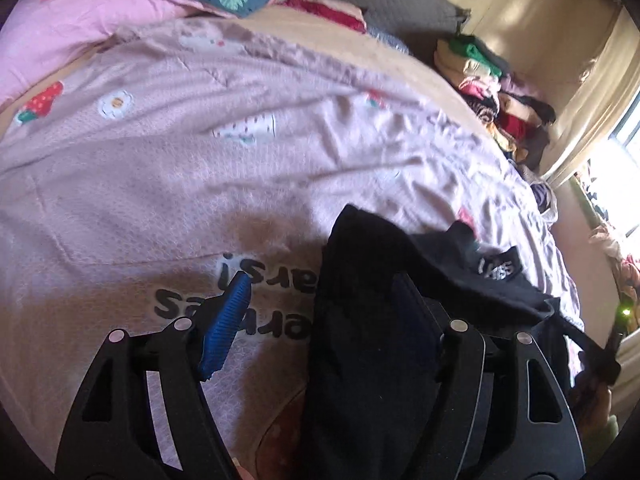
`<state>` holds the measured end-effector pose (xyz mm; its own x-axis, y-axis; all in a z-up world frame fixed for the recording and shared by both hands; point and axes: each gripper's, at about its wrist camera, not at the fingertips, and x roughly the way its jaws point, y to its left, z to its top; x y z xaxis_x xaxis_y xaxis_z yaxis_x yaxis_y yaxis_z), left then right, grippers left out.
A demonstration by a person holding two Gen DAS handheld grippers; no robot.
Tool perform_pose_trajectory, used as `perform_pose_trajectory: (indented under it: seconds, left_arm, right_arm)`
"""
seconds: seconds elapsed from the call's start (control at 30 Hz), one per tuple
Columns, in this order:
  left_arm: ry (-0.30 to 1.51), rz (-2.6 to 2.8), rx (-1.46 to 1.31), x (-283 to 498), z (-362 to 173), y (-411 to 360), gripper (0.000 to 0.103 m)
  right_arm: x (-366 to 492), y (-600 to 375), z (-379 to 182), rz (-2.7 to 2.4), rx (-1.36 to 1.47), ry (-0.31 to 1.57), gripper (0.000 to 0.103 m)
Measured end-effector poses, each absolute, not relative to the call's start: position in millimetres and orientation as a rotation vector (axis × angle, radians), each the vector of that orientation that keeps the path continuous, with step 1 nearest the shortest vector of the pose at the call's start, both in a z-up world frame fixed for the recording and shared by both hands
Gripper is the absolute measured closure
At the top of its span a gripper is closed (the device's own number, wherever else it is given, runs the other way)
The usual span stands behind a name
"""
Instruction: Fold small clothes
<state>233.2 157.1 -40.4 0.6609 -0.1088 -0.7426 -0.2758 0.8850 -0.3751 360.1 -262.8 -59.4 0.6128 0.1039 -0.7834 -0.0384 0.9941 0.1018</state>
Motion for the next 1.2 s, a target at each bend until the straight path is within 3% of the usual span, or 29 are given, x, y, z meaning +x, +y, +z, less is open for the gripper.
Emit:
perform_pose_trajectory:
  seconds: [0.07,0.13,0.23,0.43,0.83,0.93,1.0,1.13,1.2]
  left_arm:
    - [0.875,0.102,-0.470,237.6,-47.8,154.3,0.044]
    - [0.876,0.081,-0.454,241.0,-52.0,149.7,0.091]
    - [0.857,0.069,-0.415,237.7,-43.4,144.5,0.100]
    - [0.751,0.080,-0.384,228.4,-9.4,147.7,0.100]
    - [0.814,0.133,-0.353,243.4,-29.2,145.5,0.095]
    - [0.821,0.143,-0.348,242.6,-27.9,145.2,0.093]
    - [0.822,0.139,-0.344,241.8,-26.8,144.2,0.086]
    - [0.819,0.133,-0.333,236.2,-21.4,140.5,0.072]
    - [0.816,0.127,-0.334,232.2,-18.1,138.3,0.070]
  right_arm:
    - [358.2,-261.1,-55.5,0.079,0.069,0.890,0.091]
    - [356.2,-264.2,-51.8,0.084,0.087,0.877,0.094]
    - [353.0,-273.5,-41.6,0.090,0.128,0.838,0.096]
    - [356.0,-284.4,-22.5,0.096,0.211,0.769,0.097]
    - [364.6,-275.6,-47.3,0.016,0.181,0.833,0.095]
    - [360.0,-277.3,-47.7,0.011,0.182,0.834,0.088]
    - [354.2,-279.6,-46.4,0.010,0.184,0.835,0.070]
    - [337.6,-284.8,-41.5,0.035,0.227,0.835,0.059]
    - [328.5,-285.4,-39.5,0.067,0.241,0.837,0.051]
